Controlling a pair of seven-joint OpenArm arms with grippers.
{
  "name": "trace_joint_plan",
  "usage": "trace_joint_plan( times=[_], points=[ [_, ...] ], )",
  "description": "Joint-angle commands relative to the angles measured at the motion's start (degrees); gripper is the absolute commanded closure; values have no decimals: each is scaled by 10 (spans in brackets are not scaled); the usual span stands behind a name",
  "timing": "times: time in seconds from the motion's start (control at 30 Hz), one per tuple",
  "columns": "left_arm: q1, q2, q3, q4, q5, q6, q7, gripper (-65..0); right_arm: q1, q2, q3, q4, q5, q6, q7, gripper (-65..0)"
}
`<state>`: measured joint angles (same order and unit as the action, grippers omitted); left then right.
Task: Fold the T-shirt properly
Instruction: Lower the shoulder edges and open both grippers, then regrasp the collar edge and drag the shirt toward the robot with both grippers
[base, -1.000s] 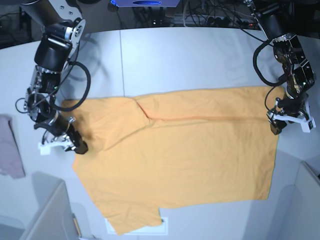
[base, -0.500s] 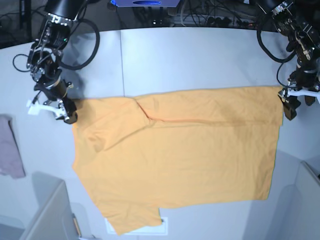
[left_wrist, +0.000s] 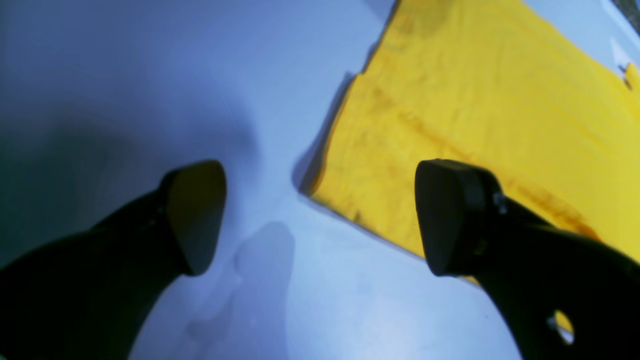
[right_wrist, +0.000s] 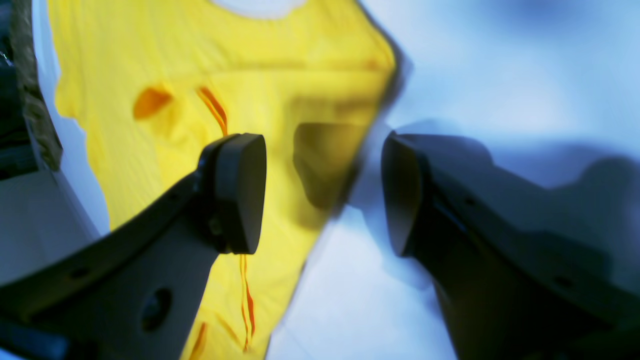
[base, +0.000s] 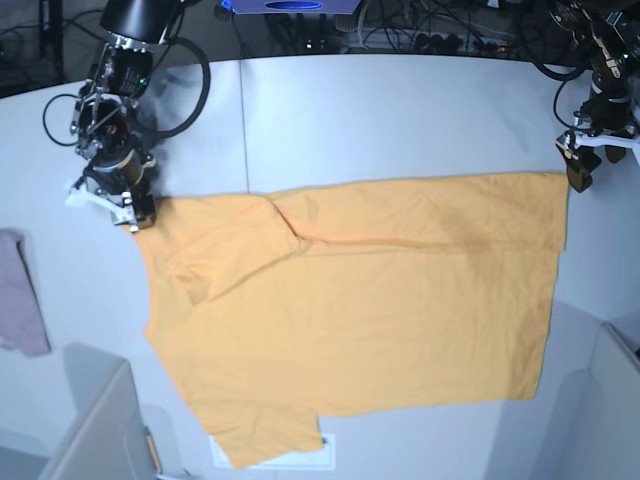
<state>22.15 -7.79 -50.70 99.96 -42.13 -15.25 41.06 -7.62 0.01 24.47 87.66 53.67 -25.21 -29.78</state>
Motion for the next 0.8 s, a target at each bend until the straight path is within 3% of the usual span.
trace_joint_plan(
  times=[0.0, 0.4, 0.6, 0.77],
  points=[
    [-2, -9, -2, 5, -11, -5, -14, -571, 4, 9, 0, -12, -12, -15, -2, -347],
    [-36, -10, -2, -105, -11, -5, -14, -569, 28, 18, 0, -59, -11, -15, 1, -341],
    [-72, -11, 1, -160, -11, -5, -14, -569, 26, 17, -1, -59, -11, -13, 1, -248],
    [-99, -12, 3, -195, -7, -5, -13, -569, 26, 17, -1, -58, -11, -13, 1, -246]
  ],
)
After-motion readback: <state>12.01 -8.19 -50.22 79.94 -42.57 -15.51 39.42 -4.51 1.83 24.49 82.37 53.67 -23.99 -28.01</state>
